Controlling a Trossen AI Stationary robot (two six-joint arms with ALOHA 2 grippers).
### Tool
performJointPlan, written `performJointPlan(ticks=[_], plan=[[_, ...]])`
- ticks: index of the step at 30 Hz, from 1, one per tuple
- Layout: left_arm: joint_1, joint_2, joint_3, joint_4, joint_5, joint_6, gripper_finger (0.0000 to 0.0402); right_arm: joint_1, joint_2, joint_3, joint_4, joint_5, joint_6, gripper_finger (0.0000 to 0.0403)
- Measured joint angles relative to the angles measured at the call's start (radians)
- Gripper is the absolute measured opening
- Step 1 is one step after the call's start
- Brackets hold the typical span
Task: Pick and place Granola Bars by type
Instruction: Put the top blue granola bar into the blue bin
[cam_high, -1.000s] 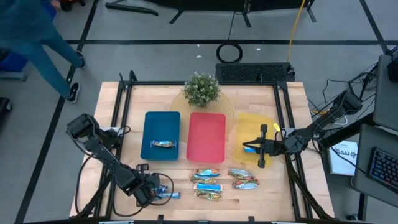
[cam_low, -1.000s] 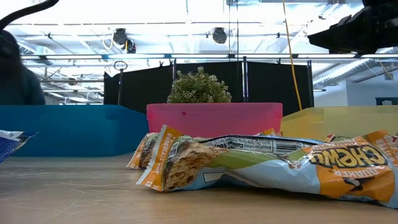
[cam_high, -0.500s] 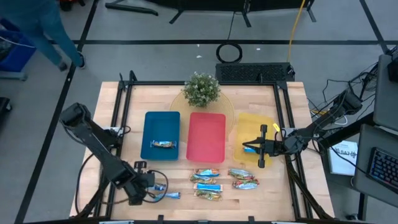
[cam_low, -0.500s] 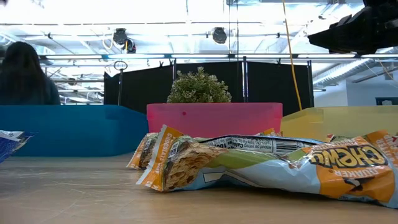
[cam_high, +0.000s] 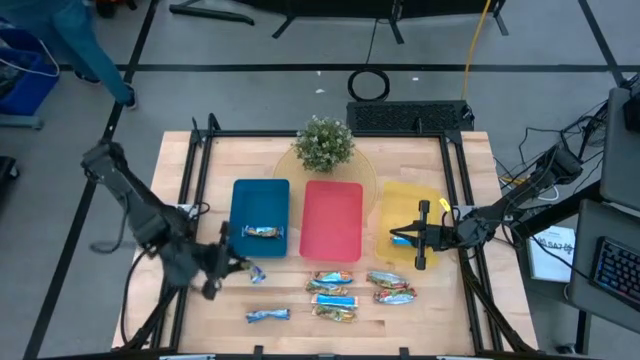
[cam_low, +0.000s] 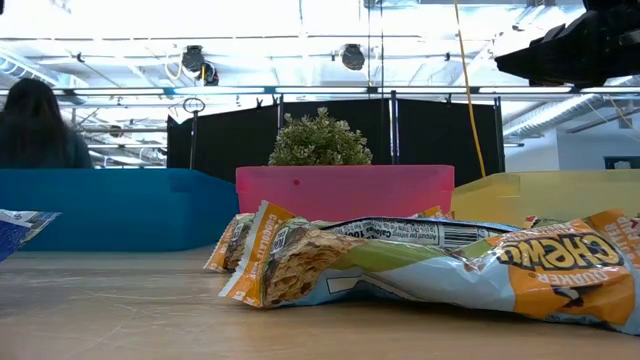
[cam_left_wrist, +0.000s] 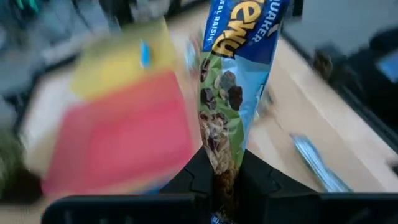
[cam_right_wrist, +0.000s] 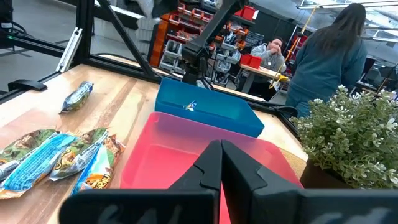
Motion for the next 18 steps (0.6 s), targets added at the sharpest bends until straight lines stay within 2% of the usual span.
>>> performJointPlan(ticks=[3, 7, 13, 18], plan=[[0.078, -0.078, -0.135, 0.266, 0.111, 0.202, 0.0042, 0.0, 0.0, 0.0, 0.0, 0.0, -0.002, 0.0], [0.171, -0.2, -0.315, 0.46, 0.164, 0.289, 0.0035, 0.0, 0.0, 0.0, 0.0, 0.0, 0.001, 0.0], [0.28, -0.368, -0.531, 0.571, 0.143, 0.224, 0.0055, 0.0, 0.0, 0.0, -0.021, 0.0, 0.008, 0.0], [0.394, -0.41, -0.566, 0.578, 0.055, 0.035, 0.0045, 0.0, 0.0, 0.0, -0.022, 0.0, 0.009, 0.0]])
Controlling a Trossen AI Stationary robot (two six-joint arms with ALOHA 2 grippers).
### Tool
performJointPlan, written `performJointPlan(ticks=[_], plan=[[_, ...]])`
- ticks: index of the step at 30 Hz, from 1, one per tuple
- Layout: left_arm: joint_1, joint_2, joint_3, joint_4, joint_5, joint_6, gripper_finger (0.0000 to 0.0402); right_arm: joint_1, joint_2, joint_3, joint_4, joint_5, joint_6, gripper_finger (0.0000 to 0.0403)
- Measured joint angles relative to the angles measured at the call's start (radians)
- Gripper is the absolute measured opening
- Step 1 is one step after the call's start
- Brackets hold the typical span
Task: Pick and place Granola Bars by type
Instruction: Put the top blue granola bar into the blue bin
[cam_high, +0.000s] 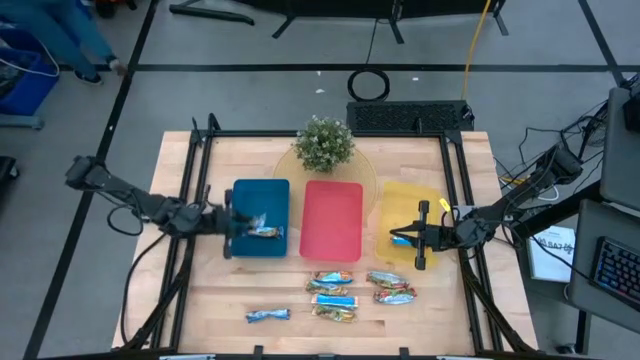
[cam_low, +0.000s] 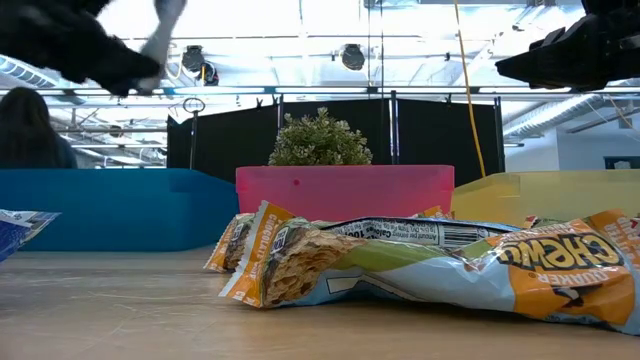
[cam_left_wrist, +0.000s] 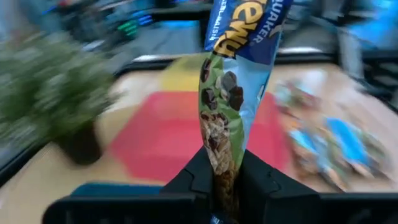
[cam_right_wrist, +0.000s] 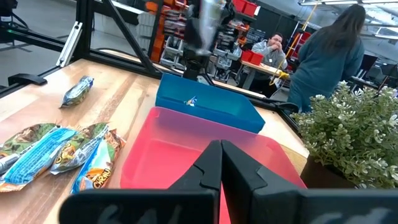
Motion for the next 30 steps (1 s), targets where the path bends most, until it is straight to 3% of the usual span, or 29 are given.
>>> performJointPlan(ticks=[6, 13, 17, 30], plan=[[0.113, 0.105, 0.134, -0.172, 0.016, -0.059, 0.0034, 0.0, 0.0, 0.0, 0.005, 0.0, 0.0, 0.0], [0.212, 0.385, 0.355, -0.6, 0.093, -0.148, 0.005, 0.0, 0.0, 0.0, 0.008, 0.0, 0.0, 0.0], [0.24, 0.53, 0.43, -0.753, 0.151, -0.188, 0.0037, 0.0, 0.0, 0.0, 0.007, 0.0, 0.0, 0.0], [0.267, 0.739, 0.454, -0.886, 0.225, -0.237, 0.0054, 0.0, 0.0, 0.0, -0.015, 0.0, 0.0, 0.0]])
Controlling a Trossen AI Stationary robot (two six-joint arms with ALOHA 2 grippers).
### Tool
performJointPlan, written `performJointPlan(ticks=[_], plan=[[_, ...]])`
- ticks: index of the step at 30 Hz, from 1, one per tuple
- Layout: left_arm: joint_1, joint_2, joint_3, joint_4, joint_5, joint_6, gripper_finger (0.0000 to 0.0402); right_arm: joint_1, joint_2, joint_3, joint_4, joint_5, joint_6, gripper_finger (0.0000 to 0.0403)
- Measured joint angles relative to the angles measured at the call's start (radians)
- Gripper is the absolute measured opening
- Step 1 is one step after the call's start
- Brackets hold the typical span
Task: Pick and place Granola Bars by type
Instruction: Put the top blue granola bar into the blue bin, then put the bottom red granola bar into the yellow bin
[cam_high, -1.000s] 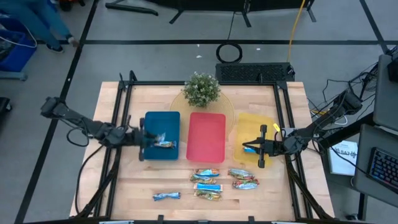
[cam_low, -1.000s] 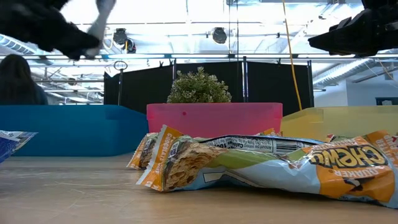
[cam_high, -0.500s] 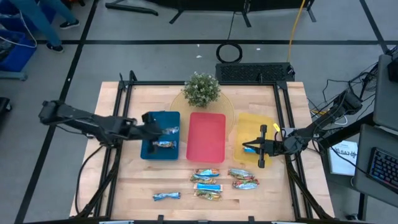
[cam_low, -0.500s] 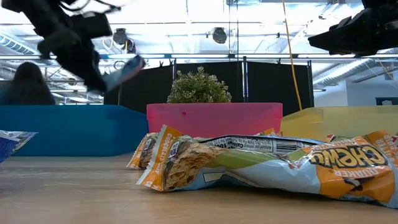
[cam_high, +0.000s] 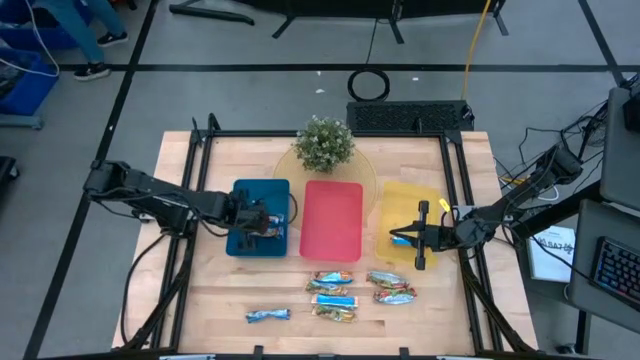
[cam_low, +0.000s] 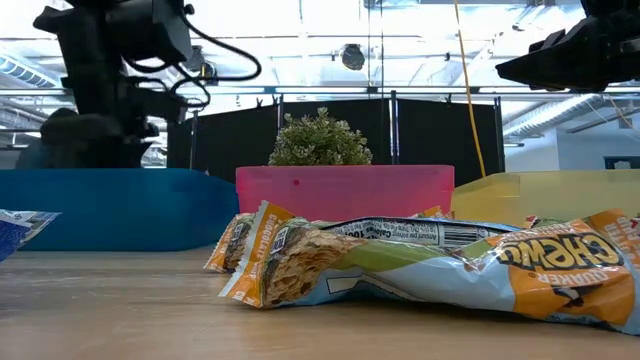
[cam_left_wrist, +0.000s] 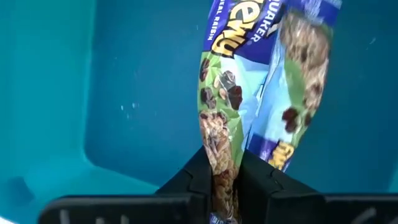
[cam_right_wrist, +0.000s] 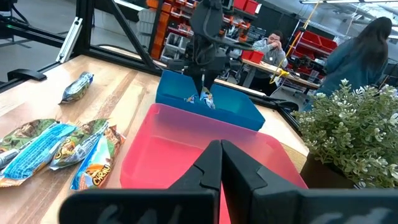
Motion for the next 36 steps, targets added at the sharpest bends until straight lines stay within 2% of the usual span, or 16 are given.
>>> performJointPlan(ticks=[3, 7, 9, 13, 17, 22, 25, 27, 29, 32, 36], plan=[[0.0, 0.01, 0.0, -0.005, 0.021, 0.017, 0.0038, 0.0, 0.0, 0.0, 0.0, 0.0, 0.002, 0.0], [0.0, 0.01, 0.0, -0.004, 0.138, 0.067, 0.0037, 0.0, 0.0, 0.0, 0.0, 0.0, 0.022, 0.0], [-0.001, 0.01, 0.0, -0.005, 0.155, 0.075, 0.0059, 0.0, 0.0, 0.0, 0.0, -0.001, 0.023, 0.0], [0.0, 0.008, 0.006, -0.036, 0.156, 0.053, 0.0134, 0.0, 0.0, 0.0, 0.0, -0.001, 0.023, 0.0], [-0.005, 0.003, 0.069, -0.116, 0.169, 0.061, 0.0195, 0.0, 0.0, 0.0, 0.0, -0.002, 0.013, 0.0], [-0.034, -0.062, 0.194, -0.153, 0.155, 0.13, 0.0224, 0.0, 0.0, 0.0, 0.0, -0.002, 0.003, 0.0], [-0.075, -0.17, 0.237, -0.096, 0.015, 0.204, 0.0215, 0.0, 0.0, 0.0, -0.001, -0.003, 0.016, 0.0], [-0.108, -0.284, 0.207, 0.046, -0.094, 0.25, 0.0197, 0.0, 0.0, 0.0, -0.001, -0.003, 0.018, 0.0], [-0.121, -0.409, 0.14, 0.212, -0.091, 0.321, 0.0172, 0.0, 0.0, 0.0, -0.009, -0.003, 0.026, 0.0], [-0.12, -0.583, -0.004, 0.412, -0.024, 0.374, 0.0126, 0.0, 0.0, 0.0, -0.014, -0.003, 0.037, 0.0], [-0.112, -0.735, -0.248, 0.749, -0.038, 0.394, 0.0052, 0.0, 0.0, 0.0, -0.016, -0.003, 0.032, 0.0]])
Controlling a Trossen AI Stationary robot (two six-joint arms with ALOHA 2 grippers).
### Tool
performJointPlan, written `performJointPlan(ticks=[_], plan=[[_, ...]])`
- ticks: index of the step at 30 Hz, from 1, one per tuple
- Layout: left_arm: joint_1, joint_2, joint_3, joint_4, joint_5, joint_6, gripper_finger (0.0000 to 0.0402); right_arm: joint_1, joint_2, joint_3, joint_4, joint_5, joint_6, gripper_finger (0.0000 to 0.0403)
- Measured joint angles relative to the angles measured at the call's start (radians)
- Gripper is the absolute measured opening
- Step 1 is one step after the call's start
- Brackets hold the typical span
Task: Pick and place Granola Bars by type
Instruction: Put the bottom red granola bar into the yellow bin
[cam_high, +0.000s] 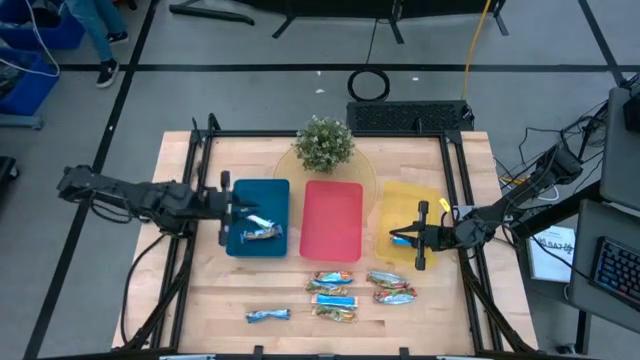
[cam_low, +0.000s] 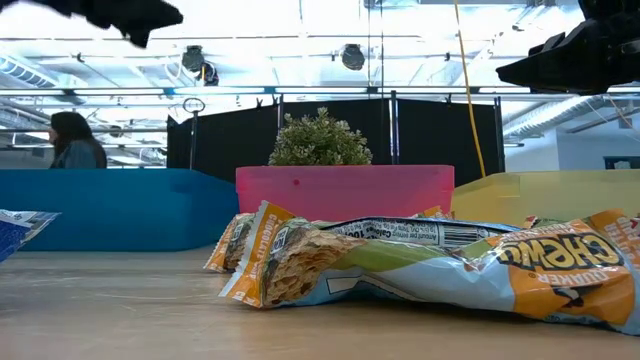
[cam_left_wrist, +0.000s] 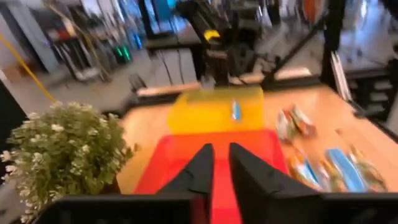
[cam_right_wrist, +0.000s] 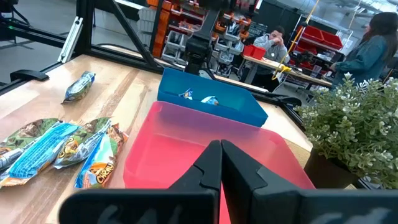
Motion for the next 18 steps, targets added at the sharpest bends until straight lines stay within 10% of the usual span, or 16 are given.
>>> performJointPlan(ticks=[9, 18], plan=[[0.012, -0.106, -0.445, 0.468, 0.013, 0.073, 0.0004, 0.0, 0.001, 0.0, -0.003, 0.001, 0.013, 0.0], [0.02, -0.11, -0.448, 0.477, -0.022, 0.105, 0.0012, -0.014, 0.003, 0.002, 0.074, 0.08, -0.094, 0.0]])
